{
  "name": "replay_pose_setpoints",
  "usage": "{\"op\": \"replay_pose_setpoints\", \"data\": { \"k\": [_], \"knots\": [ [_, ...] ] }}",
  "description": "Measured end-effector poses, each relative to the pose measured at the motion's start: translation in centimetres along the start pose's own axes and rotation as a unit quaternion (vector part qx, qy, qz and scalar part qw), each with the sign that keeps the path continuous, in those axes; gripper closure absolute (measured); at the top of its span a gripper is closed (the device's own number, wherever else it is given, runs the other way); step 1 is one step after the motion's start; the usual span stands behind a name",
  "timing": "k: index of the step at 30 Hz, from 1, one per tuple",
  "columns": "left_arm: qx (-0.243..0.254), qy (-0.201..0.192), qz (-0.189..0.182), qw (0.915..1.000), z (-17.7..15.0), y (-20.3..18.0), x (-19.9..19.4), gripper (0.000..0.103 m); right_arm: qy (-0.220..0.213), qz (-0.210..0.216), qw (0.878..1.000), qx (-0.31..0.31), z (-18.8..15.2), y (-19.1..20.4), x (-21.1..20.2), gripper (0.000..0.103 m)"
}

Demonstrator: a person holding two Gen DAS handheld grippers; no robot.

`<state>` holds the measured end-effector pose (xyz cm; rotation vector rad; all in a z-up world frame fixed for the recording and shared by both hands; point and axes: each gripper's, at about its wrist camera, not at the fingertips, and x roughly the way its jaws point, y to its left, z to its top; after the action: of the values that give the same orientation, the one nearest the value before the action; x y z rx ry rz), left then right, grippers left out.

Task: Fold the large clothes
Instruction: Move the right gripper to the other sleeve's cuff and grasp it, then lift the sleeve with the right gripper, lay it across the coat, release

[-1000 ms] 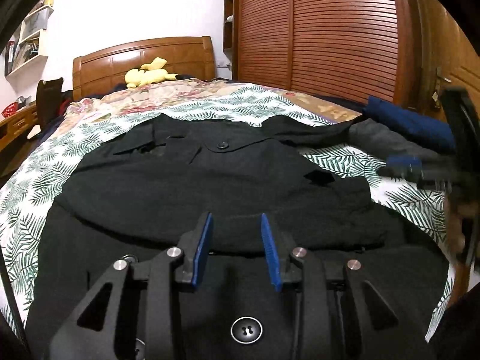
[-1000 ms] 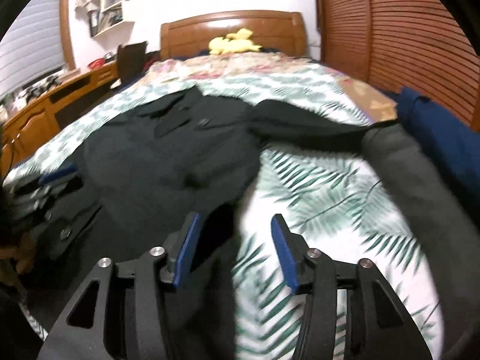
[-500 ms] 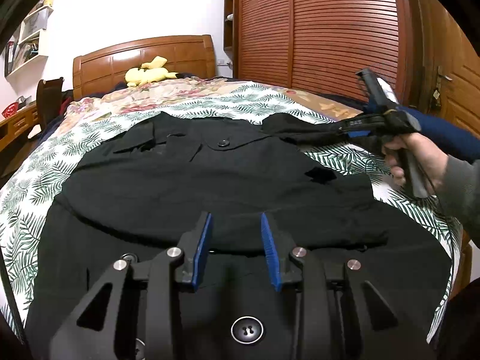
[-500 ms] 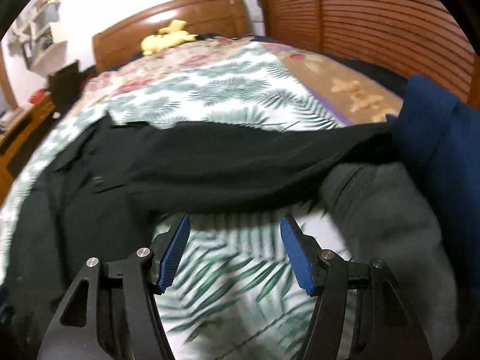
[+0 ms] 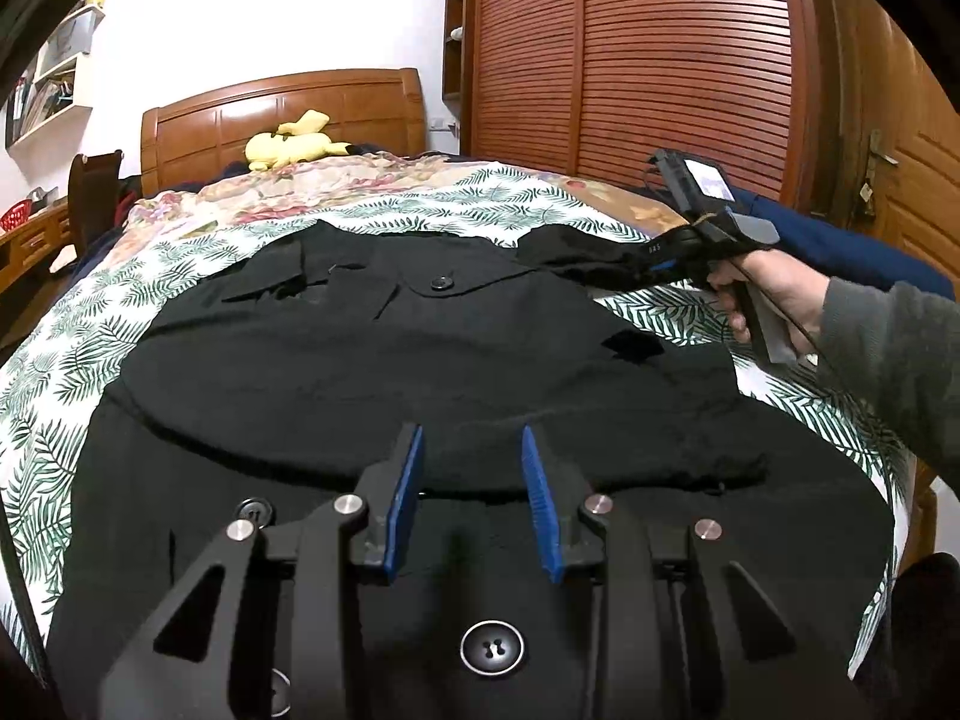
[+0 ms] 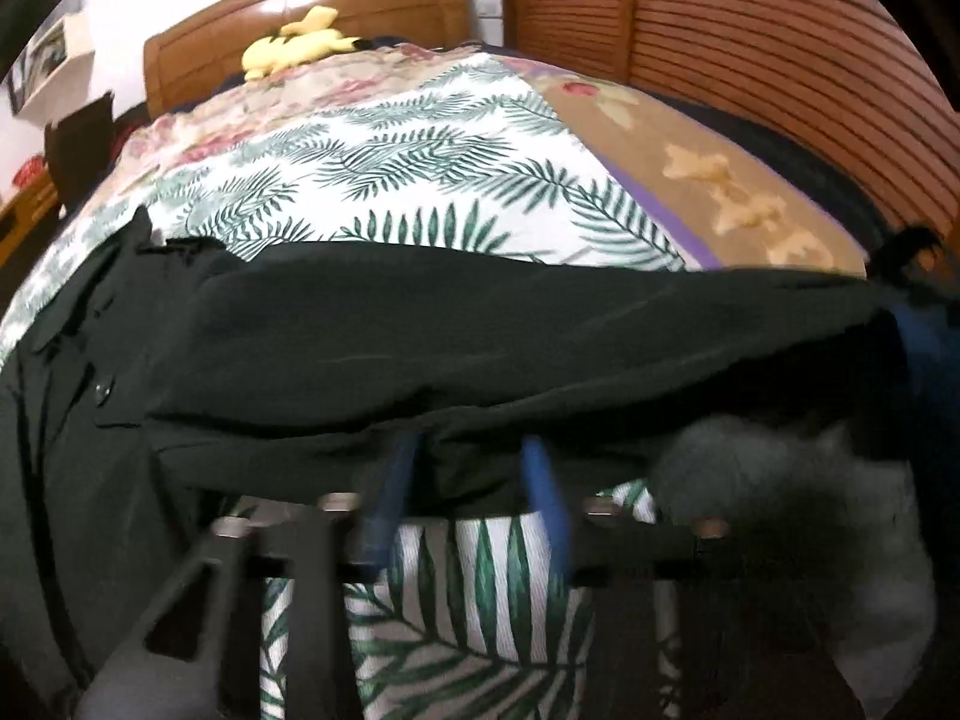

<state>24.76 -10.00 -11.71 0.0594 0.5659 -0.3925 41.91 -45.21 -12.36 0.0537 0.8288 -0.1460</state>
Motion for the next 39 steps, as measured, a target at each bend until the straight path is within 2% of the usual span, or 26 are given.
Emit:
{"op": "replay_pose_setpoints", "data": {
  "k": [2,4,10,15,19,21,22,23,24,25,26,29,32,34,35,36,37,39],
  "knots": [
    [0.002,0.000,0.001,1.0000,0.0,-0.1,0.0,0.071,-0.001,0.000,1.000,-0.016,0.6,0.3,0.1,0.101],
    [0.003,0.000,0.002,1.0000,-0.1,-0.2,0.0,0.071,-0.008,0.001,1.000,-0.027,1.0,0.6,-0.5,0.103],
    [0.008,-0.003,0.002,1.0000,-0.2,-0.3,-0.1,0.071,-0.072,-0.008,0.995,-0.064,2.8,2.5,-4.8,0.103],
    [0.001,-0.001,0.003,1.0000,-0.2,0.0,-0.2,0.071,-0.116,0.030,0.989,-0.090,4.2,4.9,-9.6,0.103],
    [0.002,0.001,0.006,1.0000,-0.3,-0.1,-0.1,0.071,-0.122,0.053,0.986,-0.101,4.4,6.7,-11.8,0.103],
    [0.002,0.001,0.007,1.0000,-0.2,-0.1,-0.1,0.071,-0.100,0.049,0.990,-0.081,4.4,6.4,-11.3,0.102],
    [0.002,-0.001,0.007,1.0000,-0.2,-0.1,-0.1,0.071,-0.084,0.034,0.993,-0.072,4.2,6.1,-10.4,0.098],
    [0.001,-0.002,0.007,1.0000,-0.2,-0.1,-0.2,0.071,-0.073,0.025,0.995,-0.067,4.0,5.9,-9.7,0.077],
    [-0.001,-0.003,0.006,1.0000,-0.2,-0.1,-0.3,0.071,-0.063,0.021,0.996,-0.061,3.7,5.6,-9.1,0.041],
    [-0.003,-0.003,0.005,1.0000,-0.2,0.0,-0.3,0.071,-0.048,0.018,0.997,-0.051,3.2,5.1,-8.2,0.027],
    [-0.005,-0.002,0.004,1.0000,-0.2,0.1,-0.3,0.071,-0.036,0.013,0.999,-0.037,2.7,4.5,-7.3,0.022],
    [-0.007,0.000,0.002,1.0000,-0.2,0.2,-0.2,0.071,-0.007,-0.001,1.000,0.007,1.2,2.5,-5.0,0.022],
    [-0.007,0.001,0.001,1.0000,-0.2,0.2,-0.1,0.071,0.014,0.008,0.998,0.066,0.4,0.0,-2.9,0.022],
    [-0.007,0.002,-0.001,1.0000,-0.1,0.3,-0.1,0.071,0.023,0.007,0.996,0.091,0.3,-1.0,-1.8,0.024],
    [-0.007,0.003,-0.001,1.0000,-0.1,0.3,0.0,0.071,0.028,0.007,0.995,0.096,0.3,-1.2,-1.4,0.040],
    [-0.007,0.004,-0.002,1.0000,-0.2,0.3,0.0,0.071,0.040,0.002,0.994,0.097,0.4,-1.5,-0.5,0.071],
    [-0.008,0.005,-0.003,1.0000,-0.2,0.3,0.0,0.071,0.047,-0.003,0.994,0.094,0.3,-1.5,-0.1,0.085],
    [-0.009,0.006,-0.003,0.9999,-0.2,0.4,0.1,0.071,0.039,-0.007,0.996,0.078,0.6,-1.2,0.2,0.098]
  ]
}}
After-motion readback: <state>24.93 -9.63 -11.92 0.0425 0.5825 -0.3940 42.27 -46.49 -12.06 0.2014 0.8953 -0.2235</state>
